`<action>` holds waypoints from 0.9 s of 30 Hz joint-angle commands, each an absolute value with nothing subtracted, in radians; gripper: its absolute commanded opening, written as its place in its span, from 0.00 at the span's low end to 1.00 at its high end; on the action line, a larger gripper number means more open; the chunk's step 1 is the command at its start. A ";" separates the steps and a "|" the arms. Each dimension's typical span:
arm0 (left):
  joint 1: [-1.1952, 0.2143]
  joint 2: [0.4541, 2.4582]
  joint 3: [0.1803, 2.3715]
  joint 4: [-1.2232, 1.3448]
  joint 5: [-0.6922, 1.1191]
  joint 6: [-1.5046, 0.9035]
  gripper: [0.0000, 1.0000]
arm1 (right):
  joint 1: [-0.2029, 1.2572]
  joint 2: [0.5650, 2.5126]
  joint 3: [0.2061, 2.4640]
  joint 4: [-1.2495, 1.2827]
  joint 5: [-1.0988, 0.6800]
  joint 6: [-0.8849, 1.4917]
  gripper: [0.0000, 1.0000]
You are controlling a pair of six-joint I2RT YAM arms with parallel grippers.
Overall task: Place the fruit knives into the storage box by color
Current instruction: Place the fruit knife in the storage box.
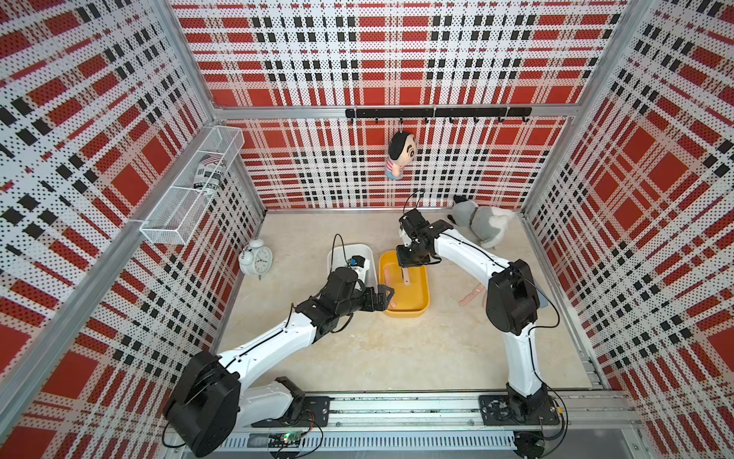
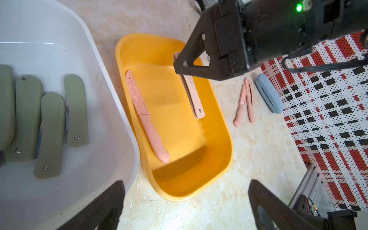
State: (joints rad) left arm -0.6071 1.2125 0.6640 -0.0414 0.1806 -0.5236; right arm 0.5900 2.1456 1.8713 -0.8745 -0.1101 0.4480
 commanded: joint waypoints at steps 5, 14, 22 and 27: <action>-0.600 1.201 0.634 0.014 0.184 -0.538 0.98 | 0.619 2.213 1.876 -0.821 -0.138 0.478 0.20; -0.601 1.204 0.618 0.032 0.187 -0.543 0.98 | 0.618 2.260 1.896 -0.810 -0.131 0.484 0.20; -0.598 1.204 0.609 0.038 0.187 -0.546 0.98 | 0.611 2.295 1.915 -0.819 -0.106 0.484 0.21; -0.598 1.209 0.609 0.039 0.191 -0.547 0.98 | 0.609 2.308 1.923 -0.819 -0.108 0.488 0.21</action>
